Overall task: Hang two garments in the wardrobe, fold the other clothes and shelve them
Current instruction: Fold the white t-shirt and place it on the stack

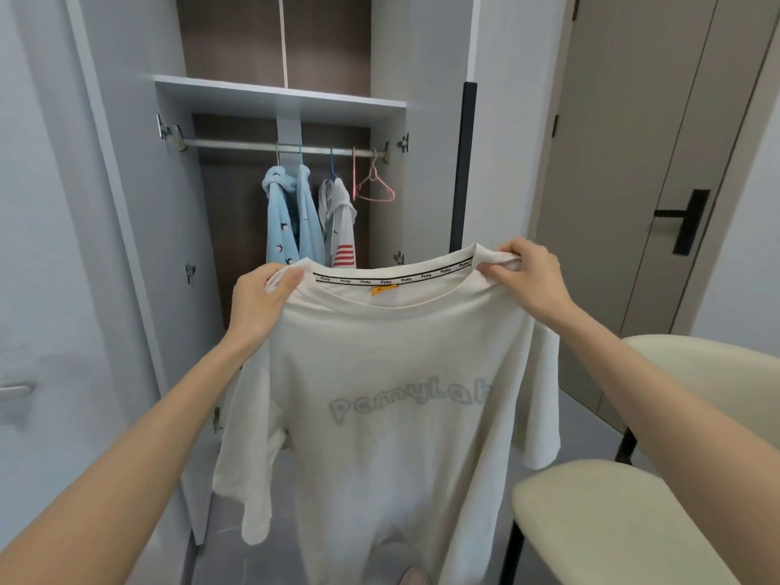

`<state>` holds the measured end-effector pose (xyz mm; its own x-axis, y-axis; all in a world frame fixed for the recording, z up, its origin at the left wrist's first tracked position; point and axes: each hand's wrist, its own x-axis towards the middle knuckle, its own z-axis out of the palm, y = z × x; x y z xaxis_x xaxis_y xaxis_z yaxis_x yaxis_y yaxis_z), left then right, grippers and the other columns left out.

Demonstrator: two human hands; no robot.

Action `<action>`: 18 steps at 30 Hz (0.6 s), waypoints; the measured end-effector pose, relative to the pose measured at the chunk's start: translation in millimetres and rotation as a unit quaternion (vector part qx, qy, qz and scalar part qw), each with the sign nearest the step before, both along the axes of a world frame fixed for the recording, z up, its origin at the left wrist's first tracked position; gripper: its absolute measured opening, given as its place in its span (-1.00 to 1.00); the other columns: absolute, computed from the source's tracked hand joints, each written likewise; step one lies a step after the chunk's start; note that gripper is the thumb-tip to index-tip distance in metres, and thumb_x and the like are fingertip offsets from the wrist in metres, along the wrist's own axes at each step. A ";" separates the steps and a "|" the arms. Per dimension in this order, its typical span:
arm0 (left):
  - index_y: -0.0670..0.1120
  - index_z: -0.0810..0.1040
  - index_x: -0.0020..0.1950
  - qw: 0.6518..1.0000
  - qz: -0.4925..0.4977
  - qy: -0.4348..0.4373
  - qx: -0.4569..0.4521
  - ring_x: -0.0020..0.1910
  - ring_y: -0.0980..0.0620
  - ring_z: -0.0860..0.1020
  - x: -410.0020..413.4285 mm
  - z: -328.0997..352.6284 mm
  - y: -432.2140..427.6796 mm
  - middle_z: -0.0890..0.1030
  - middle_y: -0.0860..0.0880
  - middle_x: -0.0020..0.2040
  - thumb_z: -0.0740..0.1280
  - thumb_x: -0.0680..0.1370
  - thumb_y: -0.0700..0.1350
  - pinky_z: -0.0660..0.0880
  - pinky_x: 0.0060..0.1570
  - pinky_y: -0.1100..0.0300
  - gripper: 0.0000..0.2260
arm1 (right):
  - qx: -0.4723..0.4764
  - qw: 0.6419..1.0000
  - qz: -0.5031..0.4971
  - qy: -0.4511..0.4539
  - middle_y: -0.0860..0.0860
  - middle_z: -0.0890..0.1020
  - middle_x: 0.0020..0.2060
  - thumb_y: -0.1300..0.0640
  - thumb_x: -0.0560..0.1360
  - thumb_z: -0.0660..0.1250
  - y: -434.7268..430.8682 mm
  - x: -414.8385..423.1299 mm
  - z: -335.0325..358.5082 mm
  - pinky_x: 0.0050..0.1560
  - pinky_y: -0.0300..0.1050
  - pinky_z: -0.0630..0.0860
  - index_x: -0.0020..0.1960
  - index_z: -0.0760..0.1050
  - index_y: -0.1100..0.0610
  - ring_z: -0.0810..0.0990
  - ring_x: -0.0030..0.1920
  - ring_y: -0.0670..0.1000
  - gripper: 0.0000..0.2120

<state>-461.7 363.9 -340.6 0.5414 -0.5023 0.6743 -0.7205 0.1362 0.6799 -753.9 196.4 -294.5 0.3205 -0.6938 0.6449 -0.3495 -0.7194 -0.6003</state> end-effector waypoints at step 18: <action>-0.14 0.47 -0.12 0.988 0.033 0.012 -0.149 -0.12 -0.06 0.44 -179.9 145.3 -97.5 0.51 -0.09 -0.06 0.09 0.64 0.09 0.27 -0.22 0.12 -0.65 | -0.289 0.922 -0.251 -0.062 -0.02 0.55 -0.10 -0.05 0.48 0.39 32.9 -182.3 149.3 -0.14 -0.08 0.06 -0.04 0.58 0.02 0.41 0.09 0.06 -0.84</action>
